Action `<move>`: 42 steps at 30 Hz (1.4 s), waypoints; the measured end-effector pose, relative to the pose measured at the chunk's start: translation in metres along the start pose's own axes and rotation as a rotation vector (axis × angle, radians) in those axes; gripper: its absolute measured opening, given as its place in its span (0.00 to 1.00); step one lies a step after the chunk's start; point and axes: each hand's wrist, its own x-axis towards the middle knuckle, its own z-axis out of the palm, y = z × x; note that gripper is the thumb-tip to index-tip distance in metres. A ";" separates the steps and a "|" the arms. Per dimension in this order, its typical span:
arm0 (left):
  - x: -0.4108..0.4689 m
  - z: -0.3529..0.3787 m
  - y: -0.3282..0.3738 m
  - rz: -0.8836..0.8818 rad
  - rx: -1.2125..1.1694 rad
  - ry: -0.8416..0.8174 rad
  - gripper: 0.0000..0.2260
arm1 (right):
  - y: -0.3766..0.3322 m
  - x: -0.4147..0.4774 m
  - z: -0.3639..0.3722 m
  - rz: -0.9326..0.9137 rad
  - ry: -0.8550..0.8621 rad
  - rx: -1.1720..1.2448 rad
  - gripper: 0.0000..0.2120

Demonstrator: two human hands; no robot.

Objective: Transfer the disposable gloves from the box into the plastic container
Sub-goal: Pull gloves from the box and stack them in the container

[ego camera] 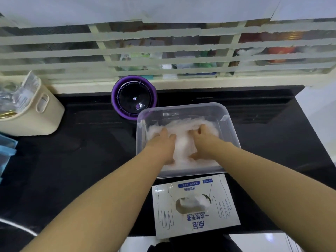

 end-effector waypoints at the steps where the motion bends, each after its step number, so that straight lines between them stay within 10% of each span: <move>1: 0.003 0.003 0.000 -0.005 -0.001 -0.003 0.35 | 0.001 0.004 0.003 0.007 0.003 -0.009 0.47; 6: 0.008 0.004 0.000 -0.009 -0.002 -0.030 0.33 | 0.000 0.005 -0.001 0.027 -0.041 0.033 0.49; 15: -0.066 -0.018 -0.004 0.241 -0.027 0.345 0.19 | -0.025 -0.099 -0.051 -0.216 0.298 0.051 0.12; 21: -0.117 0.019 -0.017 0.728 -0.081 0.617 0.12 | -0.042 -0.153 -0.003 -0.250 -0.227 0.025 0.16; 30: -0.119 0.093 -0.011 0.577 0.232 0.250 0.23 | -0.028 -0.117 0.083 -0.116 -0.110 -0.125 0.15; 42: -0.116 0.098 -0.011 0.550 0.297 0.205 0.24 | -0.020 -0.124 0.077 -0.353 0.220 -0.530 0.17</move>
